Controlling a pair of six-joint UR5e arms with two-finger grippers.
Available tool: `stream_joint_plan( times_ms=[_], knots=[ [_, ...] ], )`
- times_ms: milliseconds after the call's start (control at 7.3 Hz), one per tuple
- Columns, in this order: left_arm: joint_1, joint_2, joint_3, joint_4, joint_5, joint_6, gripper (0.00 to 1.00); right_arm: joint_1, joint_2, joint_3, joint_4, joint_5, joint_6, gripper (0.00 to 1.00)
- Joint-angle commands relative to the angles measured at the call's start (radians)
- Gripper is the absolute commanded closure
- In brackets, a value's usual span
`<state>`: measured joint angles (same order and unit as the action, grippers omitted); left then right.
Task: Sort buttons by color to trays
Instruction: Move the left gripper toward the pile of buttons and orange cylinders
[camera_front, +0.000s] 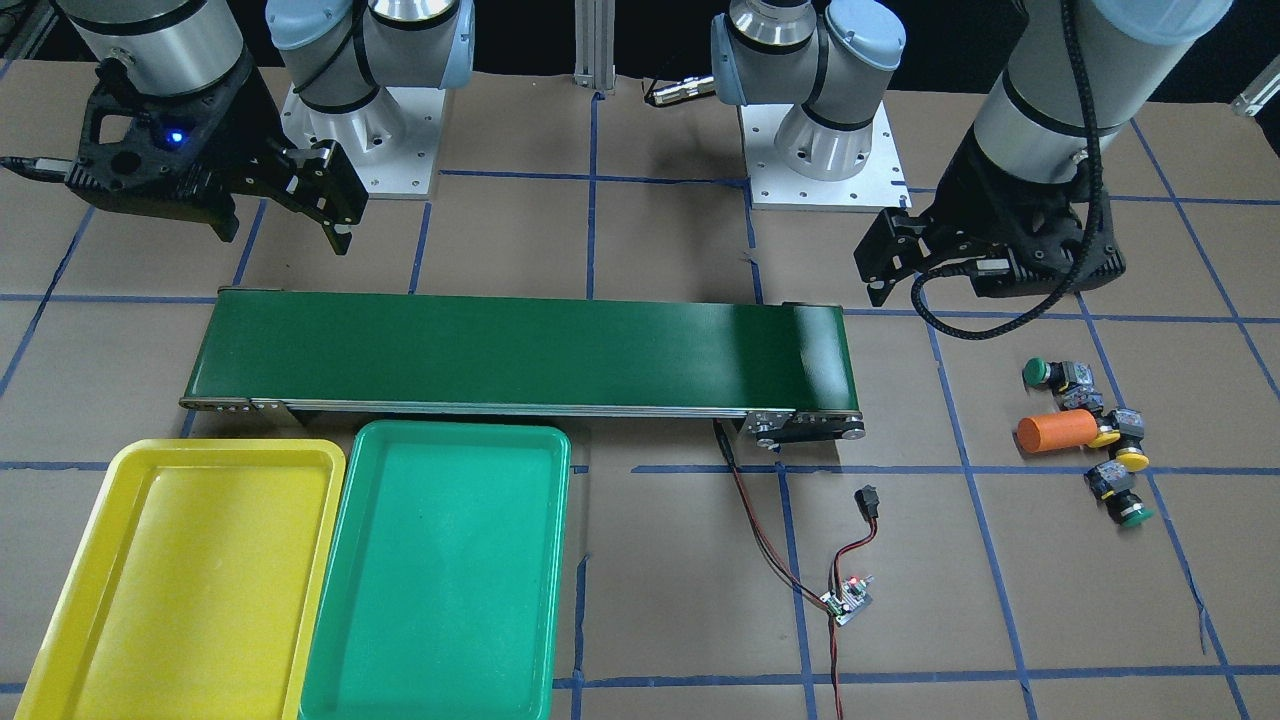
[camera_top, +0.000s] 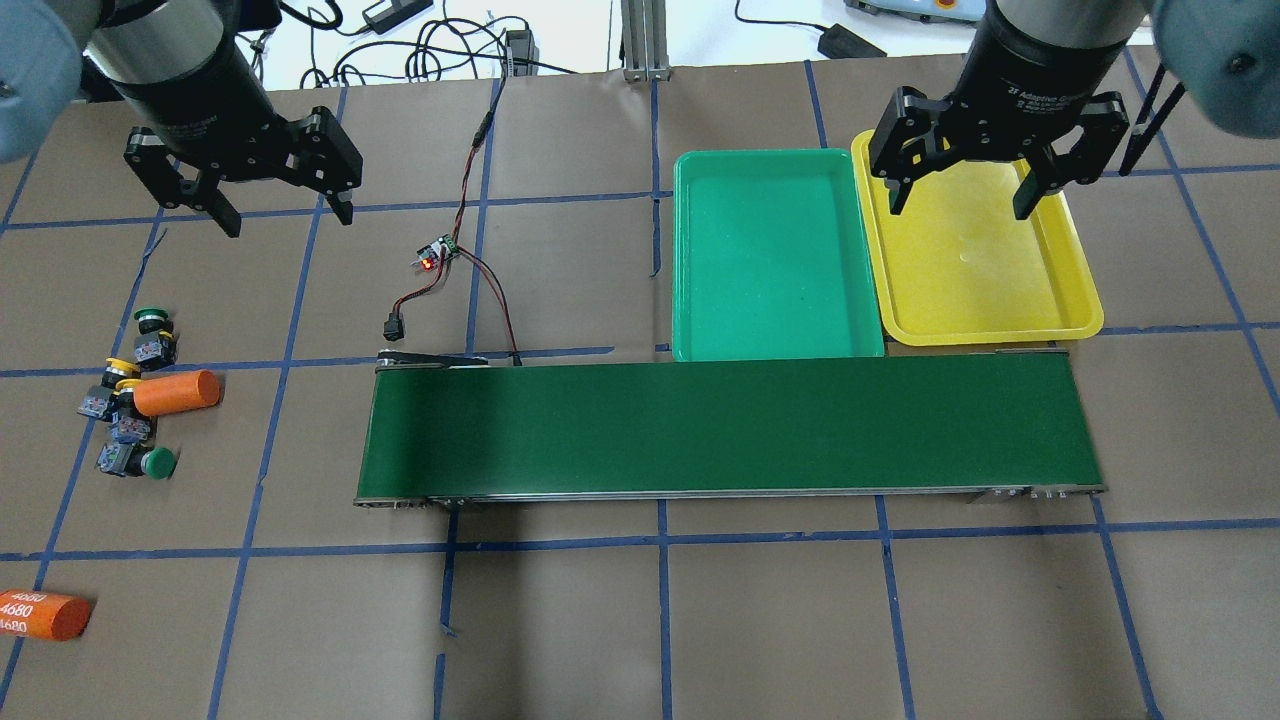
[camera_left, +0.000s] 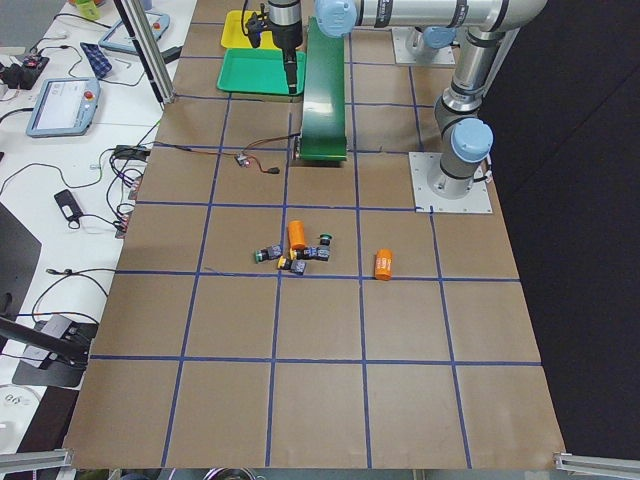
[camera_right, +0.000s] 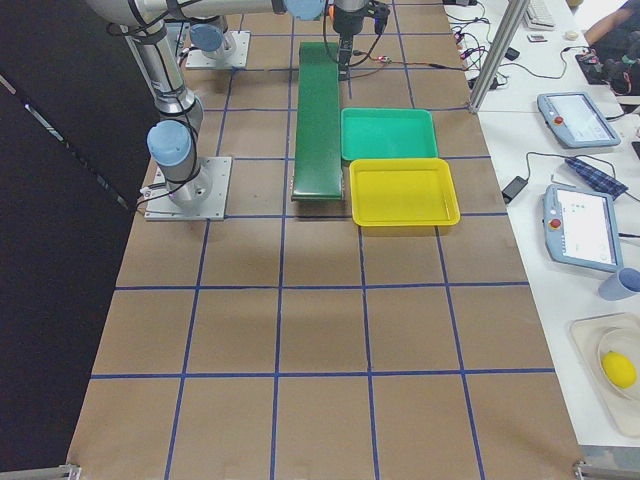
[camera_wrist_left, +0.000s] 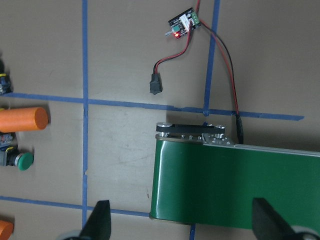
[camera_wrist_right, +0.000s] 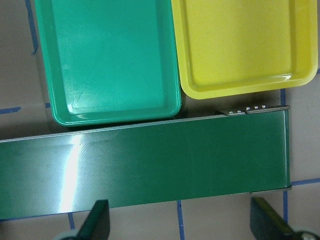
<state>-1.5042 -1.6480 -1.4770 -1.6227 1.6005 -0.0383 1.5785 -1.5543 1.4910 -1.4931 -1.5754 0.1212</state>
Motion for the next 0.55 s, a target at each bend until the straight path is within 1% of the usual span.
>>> stream_joint_plan(
  times_ms=[0,411],
  knots=[
    [-0.043,0.005,0.010,0.001,-0.040,-0.006,0.00,0.000,0.000,0.000,0.001,0.000,0.000,0.00],
    [-0.039,0.024,0.015,-0.003,-0.027,0.003,0.00,0.000,-0.001,0.000,0.001,0.000,0.000,0.00]
  ],
)
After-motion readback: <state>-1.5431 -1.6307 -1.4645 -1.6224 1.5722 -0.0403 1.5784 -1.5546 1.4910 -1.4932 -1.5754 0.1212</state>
